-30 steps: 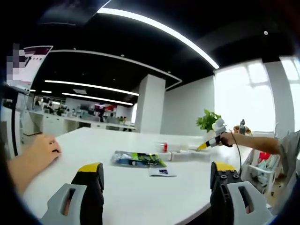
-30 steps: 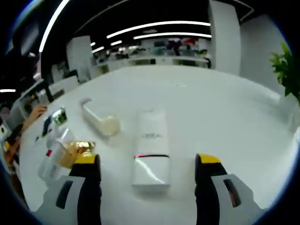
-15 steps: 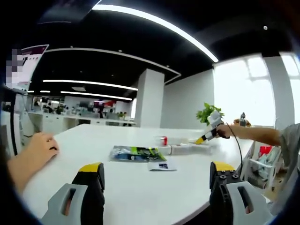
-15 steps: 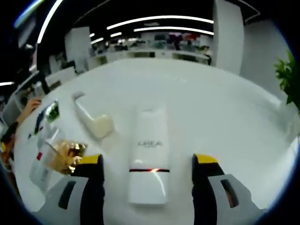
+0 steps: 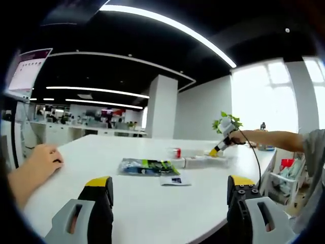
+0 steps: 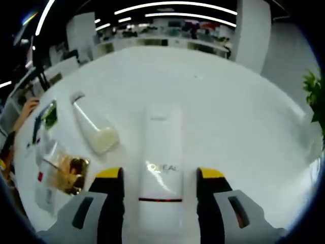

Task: Arrange the skincare products in the storage area until every visible bottle or jar stands upright without overlapping.

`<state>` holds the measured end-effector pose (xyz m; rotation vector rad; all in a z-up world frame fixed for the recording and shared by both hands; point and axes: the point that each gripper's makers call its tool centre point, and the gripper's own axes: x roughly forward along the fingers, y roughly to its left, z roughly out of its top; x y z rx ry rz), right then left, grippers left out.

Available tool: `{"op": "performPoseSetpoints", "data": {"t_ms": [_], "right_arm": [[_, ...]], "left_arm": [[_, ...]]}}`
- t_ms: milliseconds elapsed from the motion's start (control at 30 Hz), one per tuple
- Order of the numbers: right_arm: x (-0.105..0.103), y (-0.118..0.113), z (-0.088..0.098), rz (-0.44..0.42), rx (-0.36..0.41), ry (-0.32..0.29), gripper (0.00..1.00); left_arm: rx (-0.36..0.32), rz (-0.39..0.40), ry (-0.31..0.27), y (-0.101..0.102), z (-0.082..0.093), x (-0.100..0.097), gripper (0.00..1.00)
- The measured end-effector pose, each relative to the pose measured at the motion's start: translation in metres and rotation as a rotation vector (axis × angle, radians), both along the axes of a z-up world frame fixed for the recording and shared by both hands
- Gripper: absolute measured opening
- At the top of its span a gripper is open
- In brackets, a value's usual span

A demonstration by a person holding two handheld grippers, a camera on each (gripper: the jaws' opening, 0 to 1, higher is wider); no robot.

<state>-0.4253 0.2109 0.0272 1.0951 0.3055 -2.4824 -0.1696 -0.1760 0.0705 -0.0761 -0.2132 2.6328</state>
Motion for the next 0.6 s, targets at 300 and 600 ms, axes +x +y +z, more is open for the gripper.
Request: {"op": "performPoseSetpoints", "data": {"t_ms": [300, 600], "right_arm": [[-0.004, 0.001, 0.005, -0.017, 0.052, -0.087, 0.33], [0.005, 0.002, 0.002, -0.04, 0.092, -0.184, 0.32]], "left_arm": [[0.002, -0.003, -0.006, 0.0, -0.002, -0.001, 0.96], [0.007, -0.001, 0.002, -0.002, 0.001, 0.001, 0.96]]}}
